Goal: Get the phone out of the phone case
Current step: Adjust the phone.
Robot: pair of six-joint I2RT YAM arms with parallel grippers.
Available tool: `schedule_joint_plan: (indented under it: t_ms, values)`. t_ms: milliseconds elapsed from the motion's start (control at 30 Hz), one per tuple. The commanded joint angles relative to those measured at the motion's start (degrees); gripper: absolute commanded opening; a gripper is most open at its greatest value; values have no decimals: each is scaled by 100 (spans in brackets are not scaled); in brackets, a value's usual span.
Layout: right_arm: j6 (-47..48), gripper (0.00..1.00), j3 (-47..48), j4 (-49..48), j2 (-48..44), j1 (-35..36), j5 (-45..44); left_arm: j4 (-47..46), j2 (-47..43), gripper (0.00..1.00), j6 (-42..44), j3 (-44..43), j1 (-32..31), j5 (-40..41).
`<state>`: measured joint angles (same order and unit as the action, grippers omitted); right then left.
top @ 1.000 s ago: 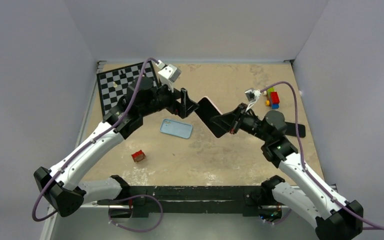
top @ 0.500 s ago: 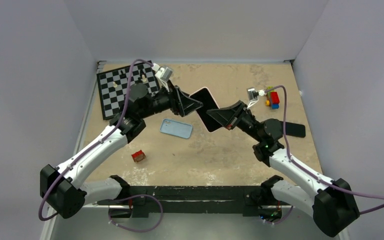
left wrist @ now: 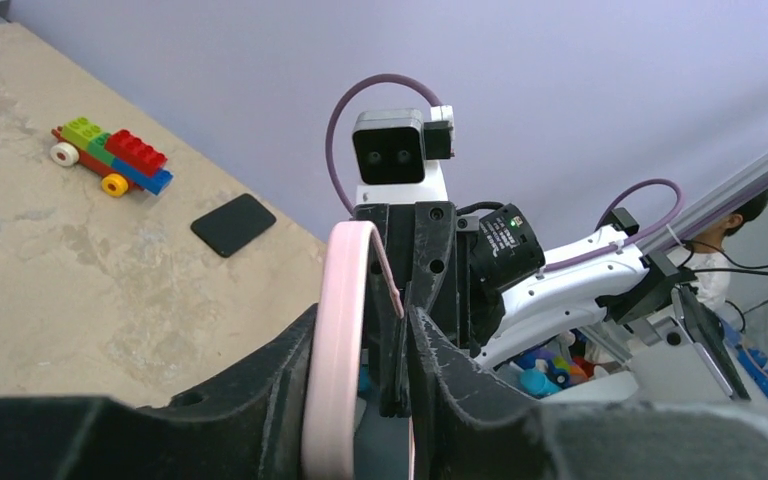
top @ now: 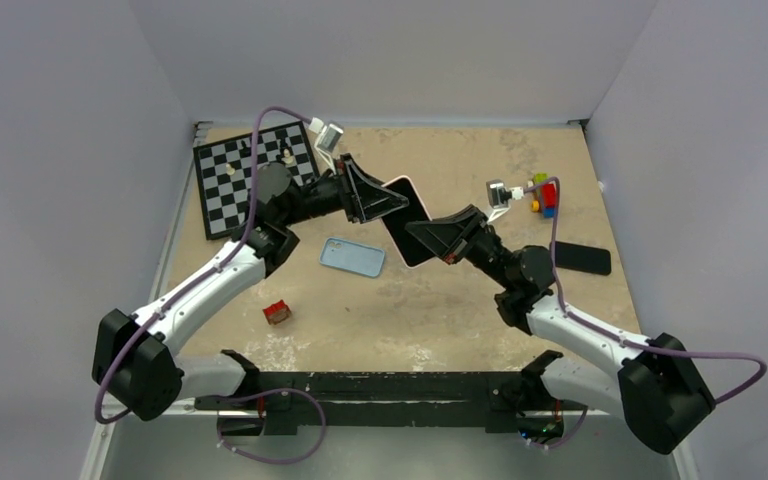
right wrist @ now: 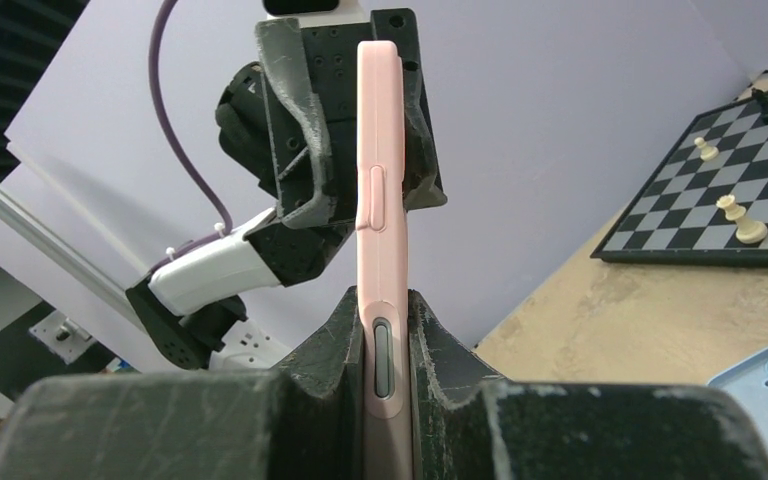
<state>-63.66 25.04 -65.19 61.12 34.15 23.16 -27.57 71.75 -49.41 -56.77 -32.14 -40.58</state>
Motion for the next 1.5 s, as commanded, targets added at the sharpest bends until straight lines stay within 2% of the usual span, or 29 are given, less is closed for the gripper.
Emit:
schedule_joint_plan:
  t_ms: [0, 167, 400, 567, 767, 833, 933, 1033, 1067, 1133, 1200, 1267, 1333, 1400, 1467]
  values:
    - [-64, 0, 121, -932, 36, 56, -386, -481, 227, 33, -268, -174, 39, -432]
    - [-29, 0, -7, -962, -40, 55, -579, -497, 419, 25, -419, -293, 34, -651]
    - [8, 0, -138, -1053, -170, 58, -856, -952, 610, 37, -842, -249, 4, -748]
    - [-27, 0, 9, -1190, 67, 101, -782, -1347, 771, 36, -1182, -229, -18, -869]
    - [-85, 0, -22, -1277, 223, 146, -734, -1245, 741, 34, -1095, -254, -13, -873]
    - [-87, 0, -21, -1227, 241, 171, -714, -1225, 728, 31, -1068, -256, -5, -865]
    - [-17, 0, -15, -1032, 244, 204, -609, -1184, 710, 22, -1009, -264, -11, -869]
    - [116, 0, -71, -605, 140, 229, -512, -1127, 695, 4, -967, -273, -9, -860]
    - [197, 8, -79, -322, 42, 226, -472, -1085, 688, 0, -933, -277, -1, -850]
    - [453, 34, 42, 670, -217, 221, -326, -928, 668, 0, -842, -301, 15, -832]
    - [1124, 63, 494, 2646, -576, 199, -311, -619, 638, 0, -683, -359, 36, -800]
    - [1974, 85, 1255, 4804, -755, 184, -406, -223, 624, 0, -513, -449, 76, -758]
    - [2746, 89, 1705, 5958, -790, -16, 197, 181, 653, 0, -369, -567, 97, -740]
    - [3168, 89, 1865, 6458, -874, -301, 1165, 379, 739, 0, -354, -695, 139, -830]
    - [3421, 88, 1924, 6776, -1081, -538, 1626, 342, 823, 0, -437, -771, 159, -997]
